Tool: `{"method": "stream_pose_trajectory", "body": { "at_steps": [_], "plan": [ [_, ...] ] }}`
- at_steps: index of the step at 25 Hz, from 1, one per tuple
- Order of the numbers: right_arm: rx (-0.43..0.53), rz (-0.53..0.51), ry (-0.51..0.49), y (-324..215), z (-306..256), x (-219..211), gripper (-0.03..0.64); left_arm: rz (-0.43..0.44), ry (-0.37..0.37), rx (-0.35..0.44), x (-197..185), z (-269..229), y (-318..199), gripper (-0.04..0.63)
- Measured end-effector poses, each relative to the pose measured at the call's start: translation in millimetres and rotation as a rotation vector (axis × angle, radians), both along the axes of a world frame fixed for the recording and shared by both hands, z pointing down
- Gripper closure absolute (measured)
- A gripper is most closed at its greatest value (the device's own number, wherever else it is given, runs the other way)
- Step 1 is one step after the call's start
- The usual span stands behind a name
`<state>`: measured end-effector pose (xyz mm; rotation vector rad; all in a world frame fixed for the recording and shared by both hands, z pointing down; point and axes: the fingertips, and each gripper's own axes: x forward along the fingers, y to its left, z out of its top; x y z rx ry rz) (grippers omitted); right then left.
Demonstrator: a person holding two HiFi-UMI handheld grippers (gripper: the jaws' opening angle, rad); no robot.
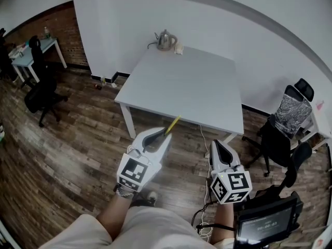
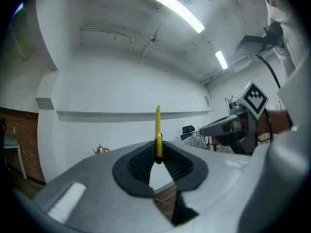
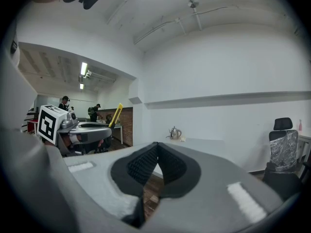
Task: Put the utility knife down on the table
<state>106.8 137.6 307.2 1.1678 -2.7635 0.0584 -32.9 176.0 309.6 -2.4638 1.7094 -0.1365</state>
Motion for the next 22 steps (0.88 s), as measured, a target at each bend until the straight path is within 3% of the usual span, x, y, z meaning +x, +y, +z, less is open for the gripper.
{"method": "stream_pose_trajectory", "body": {
  "at_steps": [22],
  "plan": [
    [-0.006, 0.043, 0.000, -27.5, 9.9, -34.5, 0.615, 0.025, 0.015, -0.033, -36.1, 16.6, -32.0, 0.538]
  ]
}}
